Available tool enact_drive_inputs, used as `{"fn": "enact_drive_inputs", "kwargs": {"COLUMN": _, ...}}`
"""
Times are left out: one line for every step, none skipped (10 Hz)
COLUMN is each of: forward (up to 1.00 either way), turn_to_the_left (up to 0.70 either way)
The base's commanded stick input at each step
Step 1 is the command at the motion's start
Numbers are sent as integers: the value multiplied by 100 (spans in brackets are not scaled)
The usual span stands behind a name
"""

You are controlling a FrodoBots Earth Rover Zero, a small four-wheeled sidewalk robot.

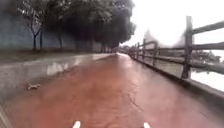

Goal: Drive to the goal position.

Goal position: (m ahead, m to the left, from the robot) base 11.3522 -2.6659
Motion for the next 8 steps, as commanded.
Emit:
{"fn": "enact_drive_inputs", "kwargs": {"forward": 50, "turn_to_the_left": 7}}
{"fn": "enact_drive_inputs", "kwargs": {"forward": 50, "turn_to_the_left": 7}}
{"fn": "enact_drive_inputs", "kwargs": {"forward": 50, "turn_to_the_left": 7}}
{"fn": "enact_drive_inputs", "kwargs": {"forward": 50, "turn_to_the_left": 7}}
{"fn": "enact_drive_inputs", "kwargs": {"forward": 50, "turn_to_the_left": 7}}
{"fn": "enact_drive_inputs", "kwargs": {"forward": 50, "turn_to_the_left": 7}}
{"fn": "enact_drive_inputs", "kwargs": {"forward": 50, "turn_to_the_left": 7}}
{"fn": "enact_drive_inputs", "kwargs": {"forward": 50, "turn_to_the_left": 7}}
